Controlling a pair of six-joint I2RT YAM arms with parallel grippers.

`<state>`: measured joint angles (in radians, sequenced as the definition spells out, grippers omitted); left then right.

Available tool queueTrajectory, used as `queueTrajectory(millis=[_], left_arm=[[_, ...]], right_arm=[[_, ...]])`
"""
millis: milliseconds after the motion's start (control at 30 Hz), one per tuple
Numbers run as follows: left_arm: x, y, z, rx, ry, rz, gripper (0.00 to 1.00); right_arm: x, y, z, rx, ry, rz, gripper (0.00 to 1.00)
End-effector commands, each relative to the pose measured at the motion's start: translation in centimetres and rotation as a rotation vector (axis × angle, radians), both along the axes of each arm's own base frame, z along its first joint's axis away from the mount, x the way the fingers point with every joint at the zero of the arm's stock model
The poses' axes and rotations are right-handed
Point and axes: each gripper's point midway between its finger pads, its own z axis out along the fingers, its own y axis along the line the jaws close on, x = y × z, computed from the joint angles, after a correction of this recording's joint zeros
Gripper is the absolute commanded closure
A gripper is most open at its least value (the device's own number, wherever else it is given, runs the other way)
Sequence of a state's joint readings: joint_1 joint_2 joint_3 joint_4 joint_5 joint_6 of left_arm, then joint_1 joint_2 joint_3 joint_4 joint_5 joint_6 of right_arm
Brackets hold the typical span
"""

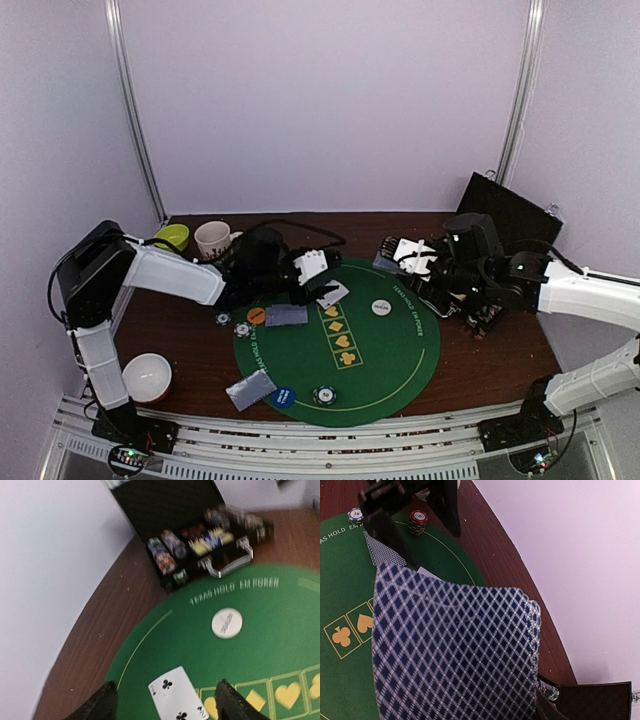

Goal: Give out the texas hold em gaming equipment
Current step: Flop the poker card into the community card area.

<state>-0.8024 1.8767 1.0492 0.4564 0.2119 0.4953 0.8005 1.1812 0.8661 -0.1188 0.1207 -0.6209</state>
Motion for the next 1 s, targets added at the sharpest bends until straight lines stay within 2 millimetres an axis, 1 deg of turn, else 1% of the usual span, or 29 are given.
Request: queueTrajectory(millis=[0, 33, 67, 133, 167, 233, 300, 367, 433, 533, 567, 667, 800, 867, 967], left_arm=[[0.7, 3.5, 6.1, -0.53, 0.487, 0.045, 0.21], [1.8, 3.7, 6.0, -0.553, 0.532, 0.093, 0.13], [3.0, 3.3, 5.2, -0.526, 0.57, 0.153, 0.04], [5.2, 2.9, 2.3, -0.386, 0.615, 0.35, 0.02], [5.4, 3.1, 0.2, -0.282, 0.631, 0.434, 0.02], [6.0, 3.1, -1.6, -0.151, 0.603, 0.523, 0.02], [6.2, 3.4, -3.4, -0.059, 0.615, 0.568, 0.02], [6.2, 3.9, -4.9, 0.005, 0.629, 0.597, 0.02], [5.9, 3.8, -6.0, 0.049, 0.632, 0.592, 0.02], [4.7, 2.3, -7.3, 0.105, 0.63, 0.505, 0.02], [4.4, 1.9, -8.1, 0.124, 0.635, 0.486, 0.02], [4.4, 1.3, -9.8, 0.155, 0.658, 0.476, 0.02], [4.9, 0.4, -10.9, 0.164, 0.672, 0.456, 0.02], [5.0, 0.4, -11.7, 0.182, 0.676, 0.462, 0.02], [5.1, 1.3, -12.6, 0.234, 0.655, 0.484, 0.07]], right_arm=[[0.2, -0.6, 1.6, 0.036, -0.034, -0.028, 0.53], [0.1, -0.7, 1.6, 0.035, -0.035, -0.029, 0.53], [0.1, -0.7, 1.5, 0.034, -0.036, -0.029, 0.53], [0.1, -0.7, 1.6, 0.035, -0.038, -0.027, 0.53], [0.0, -0.7, 1.6, 0.035, -0.037, -0.027, 0.53], [0.1, -0.8, 1.6, 0.035, -0.037, -0.031, 0.53], [0.0, -0.9, 1.6, 0.033, -0.036, -0.031, 0.53], [0.0, -1.0, 1.4, 0.028, -0.034, -0.033, 0.53], [0.0, -1.1, 1.3, 0.027, -0.034, -0.034, 0.53], [0.1, -1.0, 1.1, 0.027, -0.031, -0.035, 0.53], [0.2, -1.0, 1.1, 0.027, -0.031, -0.035, 0.53], [0.2, -0.9, 1.1, 0.027, -0.027, -0.035, 0.53], [0.1, -1.0, 1.0, 0.025, -0.024, -0.035, 0.53], [0.0, -1.1, 1.0, 0.023, -0.023, -0.036, 0.53], [0.0, -1.2, 1.3, 0.028, -0.026, -0.04, 0.53]])
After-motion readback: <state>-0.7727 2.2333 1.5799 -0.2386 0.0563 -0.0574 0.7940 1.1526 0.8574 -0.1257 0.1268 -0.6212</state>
